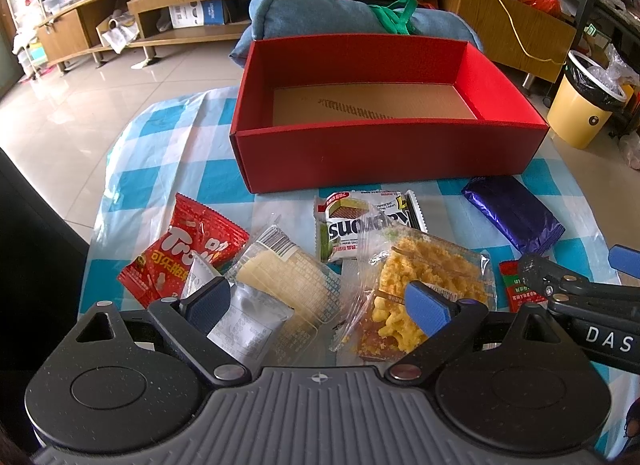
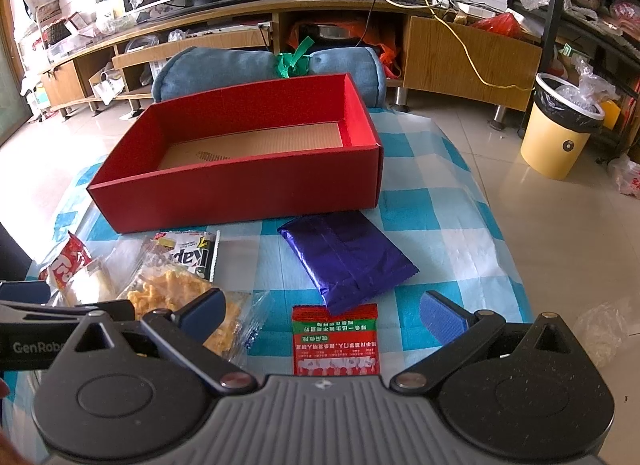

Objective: Organize snacks

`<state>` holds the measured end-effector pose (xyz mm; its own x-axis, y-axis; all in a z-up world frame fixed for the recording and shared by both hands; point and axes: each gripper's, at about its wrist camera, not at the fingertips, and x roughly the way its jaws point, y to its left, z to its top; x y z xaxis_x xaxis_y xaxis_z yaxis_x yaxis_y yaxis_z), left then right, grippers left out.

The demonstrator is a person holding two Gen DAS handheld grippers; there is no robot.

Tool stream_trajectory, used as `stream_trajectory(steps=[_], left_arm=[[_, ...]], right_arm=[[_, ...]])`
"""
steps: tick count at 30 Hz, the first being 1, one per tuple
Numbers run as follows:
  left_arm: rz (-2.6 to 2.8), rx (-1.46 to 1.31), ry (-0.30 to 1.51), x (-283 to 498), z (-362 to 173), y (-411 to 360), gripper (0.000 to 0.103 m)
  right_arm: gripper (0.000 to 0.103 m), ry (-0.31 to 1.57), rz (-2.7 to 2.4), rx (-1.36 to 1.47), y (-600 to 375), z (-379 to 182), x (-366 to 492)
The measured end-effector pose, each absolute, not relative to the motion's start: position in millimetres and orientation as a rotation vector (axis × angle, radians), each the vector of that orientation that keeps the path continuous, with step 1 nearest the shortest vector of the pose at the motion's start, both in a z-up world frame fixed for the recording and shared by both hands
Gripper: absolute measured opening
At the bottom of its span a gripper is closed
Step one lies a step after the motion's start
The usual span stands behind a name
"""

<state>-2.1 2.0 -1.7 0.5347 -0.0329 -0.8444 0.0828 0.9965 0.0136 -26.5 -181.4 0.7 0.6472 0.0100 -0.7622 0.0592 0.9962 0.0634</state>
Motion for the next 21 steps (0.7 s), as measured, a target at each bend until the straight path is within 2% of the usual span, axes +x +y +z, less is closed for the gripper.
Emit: stream_trajectory(steps=[21], left_arm=[[-0.071, 0.055, 1.015, -14.9, -3.4, 6.6, 0.093]], right_arm=[[0.103, 0.904, 0.018, 0.09, -177.6, -3.9, -32.6]])
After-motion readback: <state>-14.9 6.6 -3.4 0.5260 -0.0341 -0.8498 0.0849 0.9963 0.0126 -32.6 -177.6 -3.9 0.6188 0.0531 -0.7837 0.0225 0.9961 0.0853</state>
